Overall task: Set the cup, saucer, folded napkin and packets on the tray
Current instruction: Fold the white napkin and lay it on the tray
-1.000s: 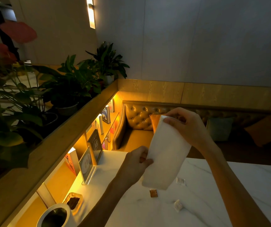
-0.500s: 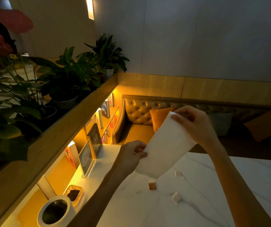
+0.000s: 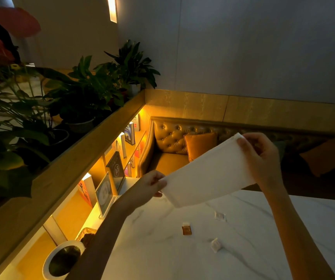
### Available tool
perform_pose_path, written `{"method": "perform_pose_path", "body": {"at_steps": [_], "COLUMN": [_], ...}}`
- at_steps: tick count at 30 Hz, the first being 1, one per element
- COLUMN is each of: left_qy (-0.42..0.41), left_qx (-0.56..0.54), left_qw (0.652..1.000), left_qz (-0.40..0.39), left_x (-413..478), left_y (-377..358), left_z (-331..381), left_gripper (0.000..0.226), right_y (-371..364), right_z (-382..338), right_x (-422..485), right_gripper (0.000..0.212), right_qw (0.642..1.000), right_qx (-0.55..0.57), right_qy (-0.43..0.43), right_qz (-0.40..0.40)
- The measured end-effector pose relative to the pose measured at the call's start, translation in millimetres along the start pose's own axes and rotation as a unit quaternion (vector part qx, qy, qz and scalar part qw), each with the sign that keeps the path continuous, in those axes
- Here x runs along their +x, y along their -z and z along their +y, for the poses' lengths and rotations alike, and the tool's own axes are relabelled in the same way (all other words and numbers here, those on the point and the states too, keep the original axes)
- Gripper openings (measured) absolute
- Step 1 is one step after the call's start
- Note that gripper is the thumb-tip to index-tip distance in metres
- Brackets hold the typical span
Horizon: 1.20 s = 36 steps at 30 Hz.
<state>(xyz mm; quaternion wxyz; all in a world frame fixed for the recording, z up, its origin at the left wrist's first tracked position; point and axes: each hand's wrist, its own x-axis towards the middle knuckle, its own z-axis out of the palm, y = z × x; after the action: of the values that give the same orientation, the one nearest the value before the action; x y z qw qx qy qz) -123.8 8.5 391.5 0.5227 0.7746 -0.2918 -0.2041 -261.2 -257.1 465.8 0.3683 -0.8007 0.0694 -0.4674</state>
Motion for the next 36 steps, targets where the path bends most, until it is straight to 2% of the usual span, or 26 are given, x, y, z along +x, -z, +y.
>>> {"method": "perform_pose_path", "body": {"at_steps": [7,11,15,18,21,26,32,36], "left_qy": [0.005,0.022,0.013,0.068,0.081,-0.044,-0.168,-0.174], "left_qx": [-0.137,-0.17,-0.255,-0.294,-0.223,-0.12,-0.016,-0.017], "left_qw": [0.99,0.982,0.955,0.939,0.947,0.935,0.914,0.915], "left_qz": [0.041,0.077,0.152,0.165,0.218,0.33,0.369,0.365], "left_x": [1.3,2.3,6.2,10.2,9.9,8.9,3.1,-1.3], "left_y": [-0.1,-18.5,-33.3,-53.0,-75.2,-80.9,-49.6,-29.2], "left_z": [9.9,6.5,5.0,1.3,-9.1,-12.4,3.5,14.6], "left_gripper": [0.019,0.024,0.034,0.034,0.025,0.002,0.005,0.004], "right_y": [-2.8,-6.4,-5.1,-7.6,-11.6,-10.8,-8.1,-13.5], "right_z": [9.5,8.8,6.3,3.3,-0.4,-10.5,-9.2,-8.1], "right_x": [-15.4,-22.2,-26.0,-29.7,-32.7,-34.9,-41.8,-54.6], "right_gripper": [0.019,0.015,0.015,0.015,0.018,0.021,0.023,0.024], "right_qw": [0.998,0.995,0.994,0.995,0.997,0.995,0.987,0.986], "right_qx": [0.029,0.054,0.063,0.064,0.057,0.012,-0.046,-0.037], "right_qy": [-0.021,-0.034,-0.018,-0.001,0.012,0.05,0.023,-0.045], "right_qz": [0.049,0.077,0.086,0.079,0.057,0.081,0.151,0.154]}}
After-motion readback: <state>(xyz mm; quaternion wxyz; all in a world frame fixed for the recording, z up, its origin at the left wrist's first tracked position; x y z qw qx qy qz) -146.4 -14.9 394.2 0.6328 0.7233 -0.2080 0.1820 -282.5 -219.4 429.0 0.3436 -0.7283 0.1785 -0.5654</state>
